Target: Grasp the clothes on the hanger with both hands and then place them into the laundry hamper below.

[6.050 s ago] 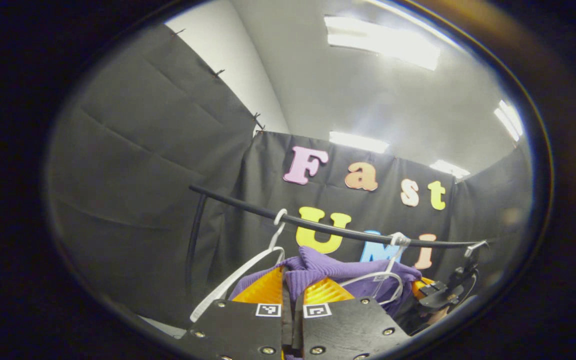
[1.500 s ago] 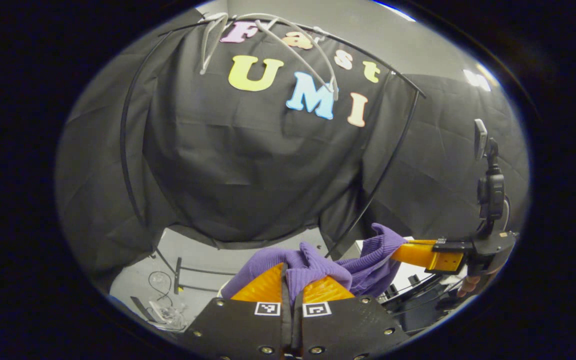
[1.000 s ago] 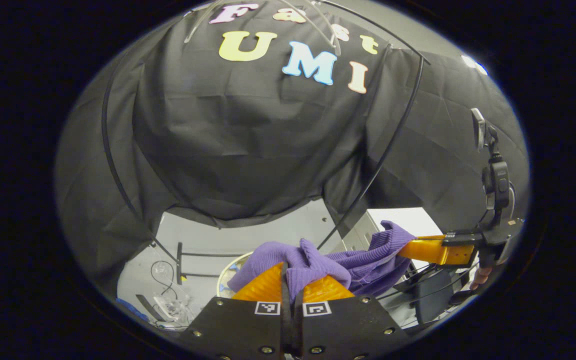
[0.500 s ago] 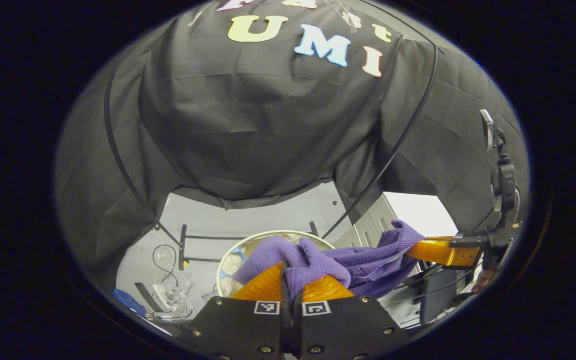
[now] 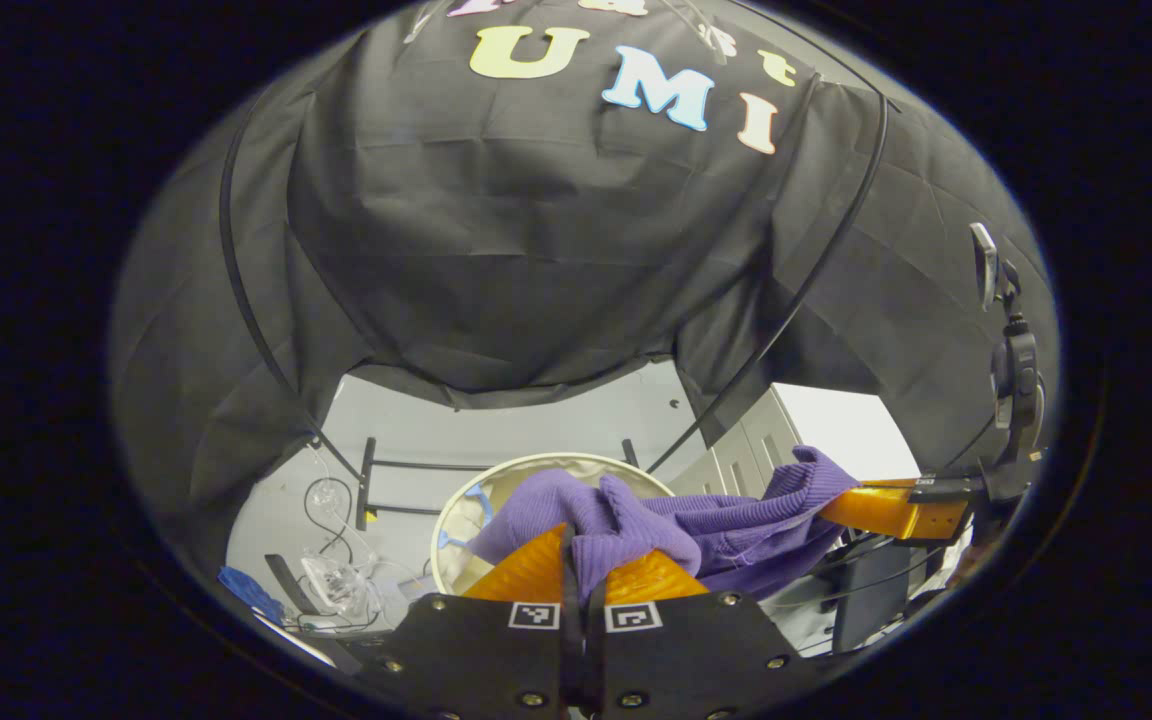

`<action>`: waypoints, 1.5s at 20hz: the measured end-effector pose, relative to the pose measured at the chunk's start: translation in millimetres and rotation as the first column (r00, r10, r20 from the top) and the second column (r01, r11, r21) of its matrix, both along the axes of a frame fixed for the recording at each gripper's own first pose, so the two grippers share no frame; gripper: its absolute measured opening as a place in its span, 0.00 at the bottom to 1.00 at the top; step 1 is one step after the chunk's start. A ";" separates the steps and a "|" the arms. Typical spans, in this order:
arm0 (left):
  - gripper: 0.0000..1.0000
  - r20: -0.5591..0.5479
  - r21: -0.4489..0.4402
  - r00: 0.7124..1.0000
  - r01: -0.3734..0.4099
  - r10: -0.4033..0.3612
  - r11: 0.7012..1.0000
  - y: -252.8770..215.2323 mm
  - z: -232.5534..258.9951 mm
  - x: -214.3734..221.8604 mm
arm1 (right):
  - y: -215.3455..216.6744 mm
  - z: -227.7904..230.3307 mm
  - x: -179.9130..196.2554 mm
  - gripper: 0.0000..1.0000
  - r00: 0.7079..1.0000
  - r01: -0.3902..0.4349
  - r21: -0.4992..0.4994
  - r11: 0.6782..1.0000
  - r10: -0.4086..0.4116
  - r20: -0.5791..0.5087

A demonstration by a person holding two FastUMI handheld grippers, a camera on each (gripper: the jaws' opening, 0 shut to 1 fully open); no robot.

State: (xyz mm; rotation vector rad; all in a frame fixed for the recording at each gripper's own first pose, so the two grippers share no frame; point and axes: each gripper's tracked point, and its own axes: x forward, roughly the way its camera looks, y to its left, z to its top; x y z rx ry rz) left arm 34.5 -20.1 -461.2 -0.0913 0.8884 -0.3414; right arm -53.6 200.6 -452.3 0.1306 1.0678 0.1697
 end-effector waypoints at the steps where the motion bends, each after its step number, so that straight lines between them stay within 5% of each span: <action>1: 0.01 -0.001 0.003 1.000 -0.001 0.001 1.000 1.3 0.0 0.3 | -0.5 0.7 -0.6 0.02 1.000 -0.002 -0.003 1.000 0.002 -0.004; 9: 0.08 -0.043 0.049 0.998 -0.053 0.055 0.997 23.5 -0.9 -12.8 | 14.4 16.6 -7.0 0.11 1.000 -0.010 0.065 0.998 0.011 -0.010; 11: 0.17 -0.063 0.058 0.996 -0.052 0.056 0.997 29.4 -3.4 -17.9 | 17.1 27.5 -2.1 0.32 1.000 -0.003 0.079 0.997 0.003 0.010; 12: 0.42 -0.054 0.052 0.997 -0.047 0.050 0.998 30.9 2.6 -21.5 | 15.4 33.6 0.9 0.41 1.000 0.000 0.074 0.997 -0.002 0.027; 14: 0.94 -0.016 0.075 0.998 -0.058 0.060 0.995 42.1 22.2 -22.3 | 12.7 44.8 4.8 0.76 0.999 0.006 0.070 0.998 -0.009 0.052; 16: 0.92 0.016 0.090 0.997 -0.079 0.078 0.993 51.3 40.6 -21.5 | 7.2 57.1 7.8 0.94 0.997 0.015 0.067 0.998 -0.021 0.078; 23: 0.93 0.207 0.078 0.970 -0.147 0.128 0.986 73.4 149.3 -13.9 | -33.4 143.9 28.1 0.96 0.960 0.060 0.049 0.997 -0.071 0.272; 30: 0.90 0.457 0.007 0.879 -0.159 0.138 0.987 74.6 294.3 3.3 | -85.8 265.7 61.9 0.96 0.825 0.123 0.005 0.992 -0.105 0.556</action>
